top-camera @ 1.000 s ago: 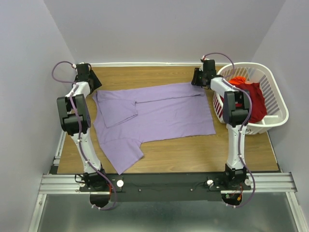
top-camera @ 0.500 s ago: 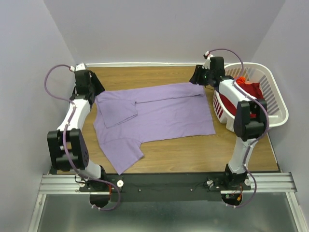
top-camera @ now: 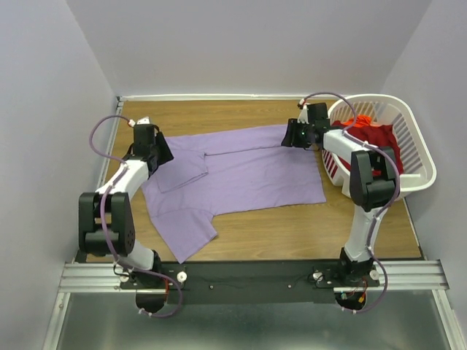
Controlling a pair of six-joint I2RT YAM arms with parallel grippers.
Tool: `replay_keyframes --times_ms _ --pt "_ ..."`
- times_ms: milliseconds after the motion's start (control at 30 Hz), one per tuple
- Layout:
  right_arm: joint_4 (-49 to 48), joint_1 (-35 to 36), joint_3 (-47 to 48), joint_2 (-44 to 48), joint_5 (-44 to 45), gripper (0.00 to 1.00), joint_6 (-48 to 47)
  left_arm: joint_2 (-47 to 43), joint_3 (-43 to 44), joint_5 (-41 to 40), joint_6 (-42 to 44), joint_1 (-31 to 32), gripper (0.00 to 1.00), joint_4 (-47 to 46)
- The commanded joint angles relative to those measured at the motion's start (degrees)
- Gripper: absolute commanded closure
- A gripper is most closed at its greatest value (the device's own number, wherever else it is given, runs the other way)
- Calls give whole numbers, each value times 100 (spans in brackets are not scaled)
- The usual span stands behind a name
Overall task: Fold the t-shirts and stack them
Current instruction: Fold the tshirt
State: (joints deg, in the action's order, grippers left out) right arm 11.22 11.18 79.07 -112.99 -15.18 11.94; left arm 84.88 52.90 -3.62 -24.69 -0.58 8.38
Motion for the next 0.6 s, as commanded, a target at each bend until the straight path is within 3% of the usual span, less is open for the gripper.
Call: replay_keyframes --times_ms 0,333,567 --pt "47 -2 311 -425 -11 46 -43 669 229 45 52 40 37 -144" --pt "-15 -2 943 -1208 76 46 54 1838 993 -42 96 40 37 -83" --pt "-6 7 1277 -1550 226 46 -8 2857 2099 -122 113 -21 37 233"
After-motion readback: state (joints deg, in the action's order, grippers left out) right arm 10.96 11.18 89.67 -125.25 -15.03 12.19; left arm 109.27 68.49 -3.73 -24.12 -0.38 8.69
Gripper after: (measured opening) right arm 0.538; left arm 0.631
